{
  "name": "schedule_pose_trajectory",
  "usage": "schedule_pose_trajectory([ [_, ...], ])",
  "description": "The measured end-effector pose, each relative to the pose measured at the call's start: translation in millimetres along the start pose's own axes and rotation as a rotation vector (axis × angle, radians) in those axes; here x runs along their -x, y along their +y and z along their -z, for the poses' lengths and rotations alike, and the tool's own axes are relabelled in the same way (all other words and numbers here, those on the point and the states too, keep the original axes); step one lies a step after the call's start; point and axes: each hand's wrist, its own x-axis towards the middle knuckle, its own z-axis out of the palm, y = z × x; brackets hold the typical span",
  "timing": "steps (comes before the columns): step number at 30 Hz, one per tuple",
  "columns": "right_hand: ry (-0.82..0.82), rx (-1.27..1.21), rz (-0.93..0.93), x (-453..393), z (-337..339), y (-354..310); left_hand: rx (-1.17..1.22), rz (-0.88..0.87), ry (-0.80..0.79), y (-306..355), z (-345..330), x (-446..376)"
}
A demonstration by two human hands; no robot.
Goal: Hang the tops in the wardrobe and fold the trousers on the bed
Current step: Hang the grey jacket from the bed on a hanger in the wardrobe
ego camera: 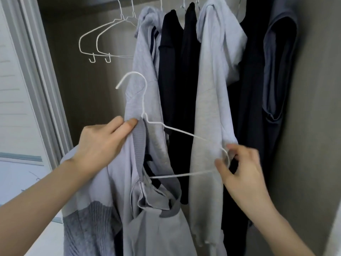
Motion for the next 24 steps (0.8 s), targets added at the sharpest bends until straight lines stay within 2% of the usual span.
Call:
schedule_pose_trajectory([
  [1, 0.119, 0.051, 0.127, 9, -3, -5, 0.009, 0.021, -0.009, -1, -1, 2],
  [2, 0.144, 0.005, 0.223, 19, -6, -12, 0.023, 0.037, -0.016, -2, -2, 3],
  [3, 0.053, -0.062, 0.311, 28, -12, -18, 0.036, 0.048, -0.018, -1, -2, 3],
  [6, -0.617, -0.071, 0.416, 56, -42, -37, 0.027, 0.058, -0.016, 6, -4, 1],
  [7, -0.752, 0.011, 0.420, 63, -51, -36, 0.021, 0.067, -0.020, 7, -3, 0],
  [8, -0.811, 0.144, 0.444, 67, -59, -30, 0.018, 0.080, -0.028, 7, -2, 0],
  [11, -0.795, 0.422, 0.493, 66, -58, -8, 0.059, 0.151, -0.045, -2, 5, 10],
  [13, -0.735, 0.379, 0.499, 59, -45, 11, 0.103, 0.173, -0.070, -8, 10, 19],
  [15, -0.605, 0.291, 0.547, 43, -32, 27, 0.129, 0.158, -0.093, -12, 17, 30],
  [18, -0.425, 0.295, 0.645, 17, -13, 37, 0.142, 0.119, -0.106, -16, 22, 48],
  [24, -0.329, 0.458, 0.946, -12, 7, 44, 0.112, -0.061, -0.117, -29, 31, 73],
])
